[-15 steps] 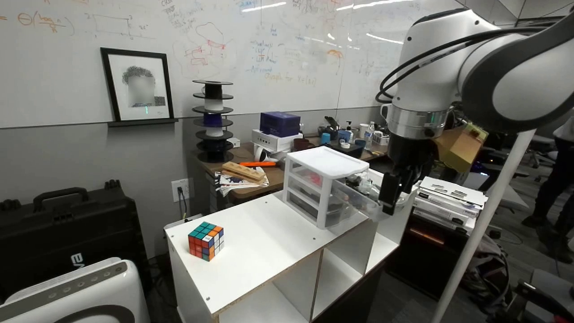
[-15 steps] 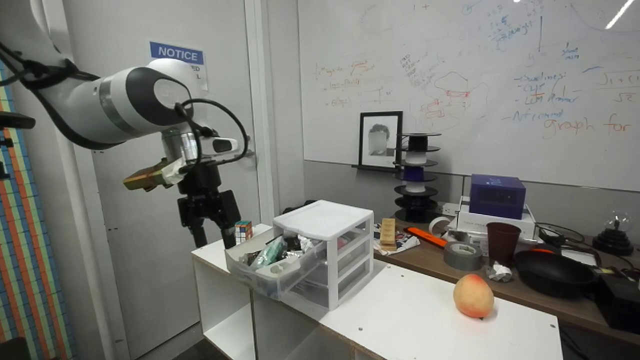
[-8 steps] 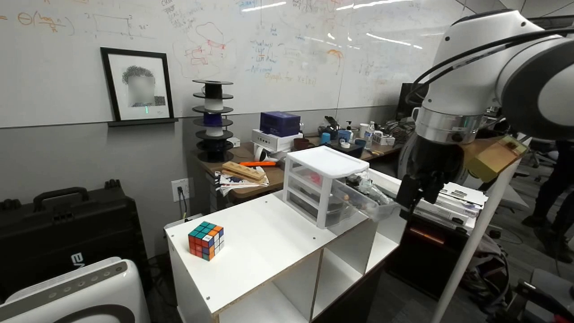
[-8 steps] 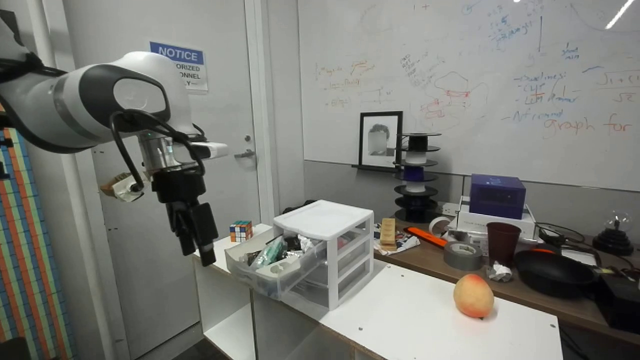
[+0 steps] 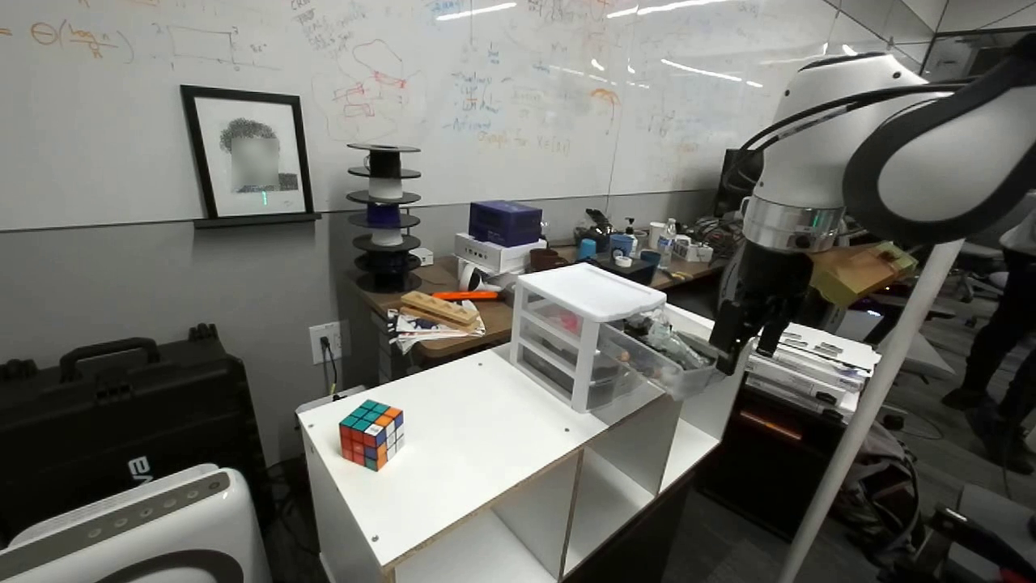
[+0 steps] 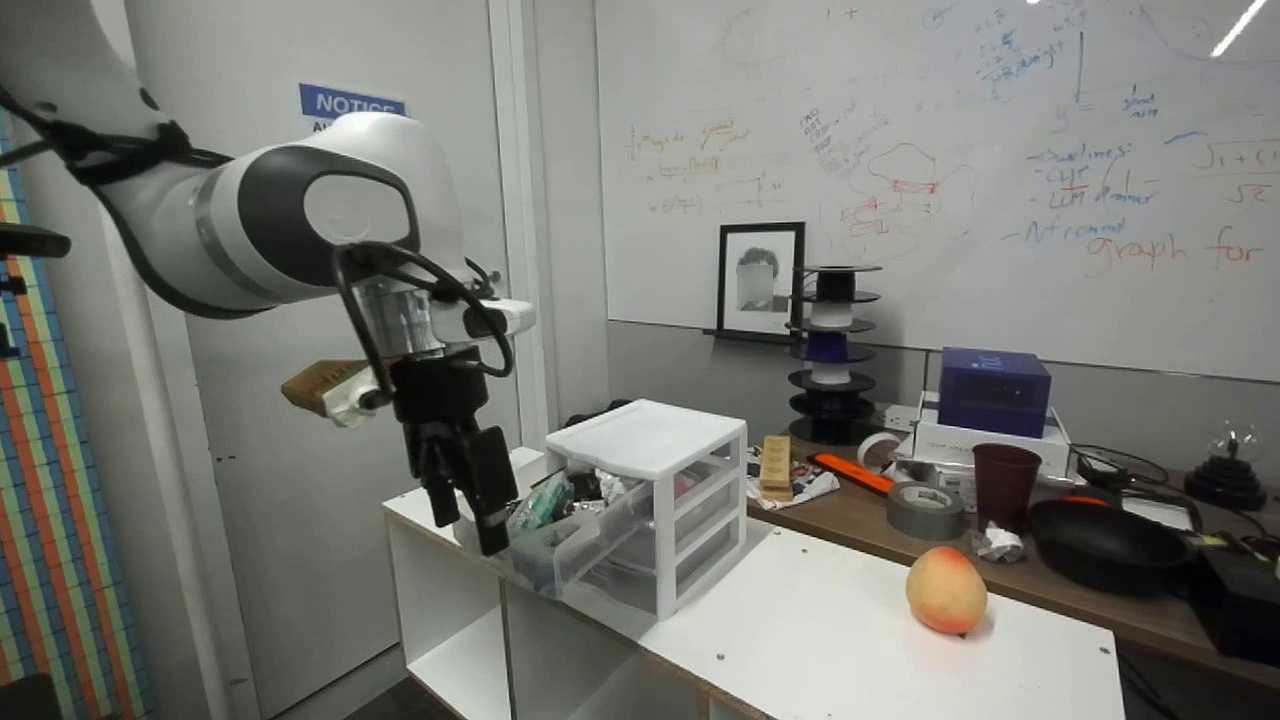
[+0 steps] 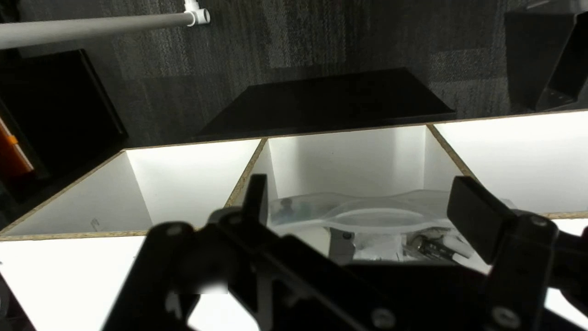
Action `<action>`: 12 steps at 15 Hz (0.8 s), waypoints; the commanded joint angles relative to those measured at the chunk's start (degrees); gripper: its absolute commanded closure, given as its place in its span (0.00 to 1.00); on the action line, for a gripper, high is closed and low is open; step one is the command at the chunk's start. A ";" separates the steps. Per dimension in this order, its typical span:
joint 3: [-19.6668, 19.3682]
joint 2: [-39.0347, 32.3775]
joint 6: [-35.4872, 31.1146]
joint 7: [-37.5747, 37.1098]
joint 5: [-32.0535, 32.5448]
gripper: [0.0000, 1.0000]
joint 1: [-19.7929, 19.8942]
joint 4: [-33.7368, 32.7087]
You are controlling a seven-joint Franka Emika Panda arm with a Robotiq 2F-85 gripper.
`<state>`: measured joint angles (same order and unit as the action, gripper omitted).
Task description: Pick up the white objects from the table and put them in the open drawer and close it
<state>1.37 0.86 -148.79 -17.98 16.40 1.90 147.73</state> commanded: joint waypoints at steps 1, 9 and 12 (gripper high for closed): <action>-0.13 -3.60 1.99 7.74 -5.17 0.00 -1.16 -3.51; -0.94 -9.29 4.33 12.40 -7.39 0.37 -1.26 -8.78; -0.80 -10.15 4.16 13.79 -7.13 0.63 -1.39 -8.89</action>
<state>1.07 -7.28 -144.72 -6.54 10.15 1.22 141.21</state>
